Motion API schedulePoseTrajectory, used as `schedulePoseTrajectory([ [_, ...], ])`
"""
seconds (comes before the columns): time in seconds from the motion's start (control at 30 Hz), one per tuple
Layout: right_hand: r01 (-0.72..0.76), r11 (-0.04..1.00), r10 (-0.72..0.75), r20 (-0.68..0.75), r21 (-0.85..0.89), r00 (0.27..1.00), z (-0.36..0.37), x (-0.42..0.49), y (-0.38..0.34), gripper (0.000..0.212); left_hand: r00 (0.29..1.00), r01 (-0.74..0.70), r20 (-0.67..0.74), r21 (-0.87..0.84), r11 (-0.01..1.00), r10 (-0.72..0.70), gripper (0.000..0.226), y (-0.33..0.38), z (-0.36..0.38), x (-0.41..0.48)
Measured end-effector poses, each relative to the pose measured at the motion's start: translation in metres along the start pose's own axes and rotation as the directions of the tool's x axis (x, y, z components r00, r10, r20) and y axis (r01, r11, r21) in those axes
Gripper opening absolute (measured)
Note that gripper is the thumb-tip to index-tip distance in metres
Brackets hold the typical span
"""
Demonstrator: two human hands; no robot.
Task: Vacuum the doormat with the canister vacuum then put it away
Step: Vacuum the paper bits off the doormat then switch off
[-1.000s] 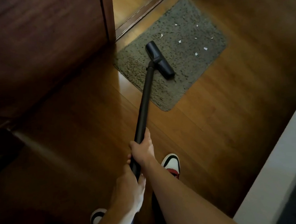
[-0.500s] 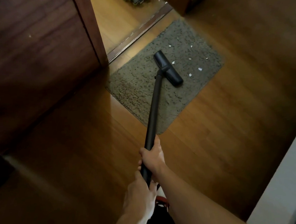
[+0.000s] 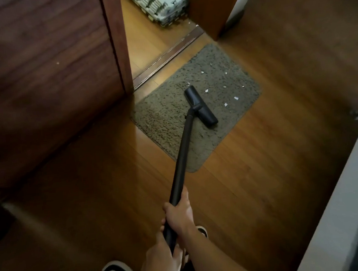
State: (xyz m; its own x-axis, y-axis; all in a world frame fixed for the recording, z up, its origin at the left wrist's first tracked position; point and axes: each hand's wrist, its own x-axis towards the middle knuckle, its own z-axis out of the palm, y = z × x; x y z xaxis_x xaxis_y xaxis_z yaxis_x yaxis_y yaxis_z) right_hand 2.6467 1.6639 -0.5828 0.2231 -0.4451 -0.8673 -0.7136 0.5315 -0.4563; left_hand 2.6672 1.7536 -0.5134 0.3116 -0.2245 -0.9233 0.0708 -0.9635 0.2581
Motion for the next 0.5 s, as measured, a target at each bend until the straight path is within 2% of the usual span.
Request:
schedulePoseTrajectory([
  [0.17,-0.029,1.0,0.029,0.033,-0.004,0.999,0.046,-0.022,0.006,0.081,1.0,-0.021,0.024,0.025,0.999,0.02,0.066,-0.042,-0.032,-0.005],
  [0.27,-0.052,0.999,0.052,0.069,-0.007,0.996,0.07,-0.031,0.002,0.084,0.998,-0.055,0.019,0.101,0.993,0.053,0.058,-0.065,-0.047,-0.007],
  [0.4,-0.043,0.999,0.045,0.065,-0.033,0.997,0.088,-0.034,-0.004,0.085,0.997,-0.071,-0.002,0.102,0.992,0.072,0.051,-0.077,-0.059,-0.007],
  [0.5,-0.031,0.999,0.033,0.047,-0.035,0.998,0.09,-0.027,-0.01,0.083,0.996,-0.082,-0.017,0.067,0.994,0.083,0.055,-0.068,-0.066,-0.003],
])
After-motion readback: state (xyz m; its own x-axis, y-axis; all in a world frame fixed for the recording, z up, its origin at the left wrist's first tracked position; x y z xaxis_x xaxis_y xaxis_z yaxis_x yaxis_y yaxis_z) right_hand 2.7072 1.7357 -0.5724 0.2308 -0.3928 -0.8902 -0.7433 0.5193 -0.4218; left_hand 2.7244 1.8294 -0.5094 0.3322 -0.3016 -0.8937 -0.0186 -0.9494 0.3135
